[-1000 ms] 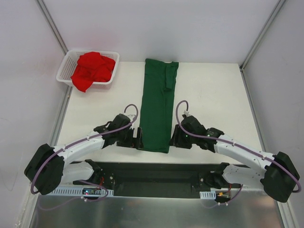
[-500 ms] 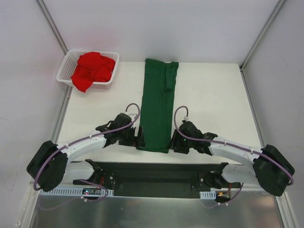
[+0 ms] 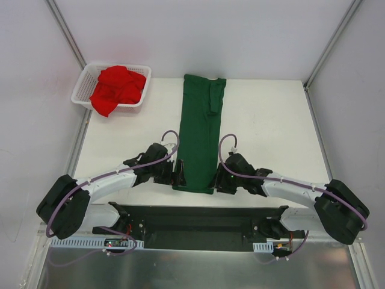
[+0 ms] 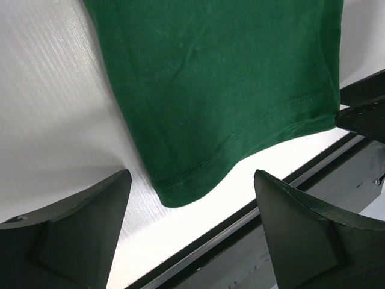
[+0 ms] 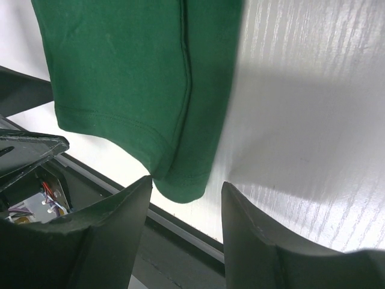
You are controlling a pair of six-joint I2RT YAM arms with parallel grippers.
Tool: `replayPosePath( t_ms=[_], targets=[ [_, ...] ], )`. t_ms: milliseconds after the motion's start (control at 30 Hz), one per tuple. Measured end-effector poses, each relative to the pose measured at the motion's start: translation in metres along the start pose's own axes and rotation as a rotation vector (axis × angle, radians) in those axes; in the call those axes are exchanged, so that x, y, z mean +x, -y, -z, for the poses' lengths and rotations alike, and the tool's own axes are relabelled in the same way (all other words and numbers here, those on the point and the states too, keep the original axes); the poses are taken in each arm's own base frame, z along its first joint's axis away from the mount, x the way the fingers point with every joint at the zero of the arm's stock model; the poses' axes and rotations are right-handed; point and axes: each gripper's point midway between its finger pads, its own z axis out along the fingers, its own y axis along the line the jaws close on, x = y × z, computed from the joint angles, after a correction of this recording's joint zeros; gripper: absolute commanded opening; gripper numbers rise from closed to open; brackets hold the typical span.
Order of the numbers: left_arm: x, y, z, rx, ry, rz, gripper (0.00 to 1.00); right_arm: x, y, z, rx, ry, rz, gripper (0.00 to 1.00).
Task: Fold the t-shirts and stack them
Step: Grab the bottom of the folded rectangular tshirt with both arms
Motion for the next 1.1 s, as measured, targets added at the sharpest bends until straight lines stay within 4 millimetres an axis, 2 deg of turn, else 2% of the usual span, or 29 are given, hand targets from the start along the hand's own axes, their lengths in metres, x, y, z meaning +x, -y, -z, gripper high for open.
replayPosePath(
  t_ms=[300,600,1100],
  targets=[
    [-0.001,0.002,-0.002,0.013,0.005,-0.003,0.81,-0.001,-0.004,0.002,-0.004,-0.005,0.001,0.54],
    [-0.002,0.002,-0.003,0.018,0.011,-0.006,0.8,-0.015,-0.025,0.015,-0.037,0.037,0.022,0.53],
    [0.0,0.005,-0.005,0.036,0.001,-0.007,0.78,-0.008,-0.003,-0.002,0.062,0.005,0.014,0.53]
  ],
)
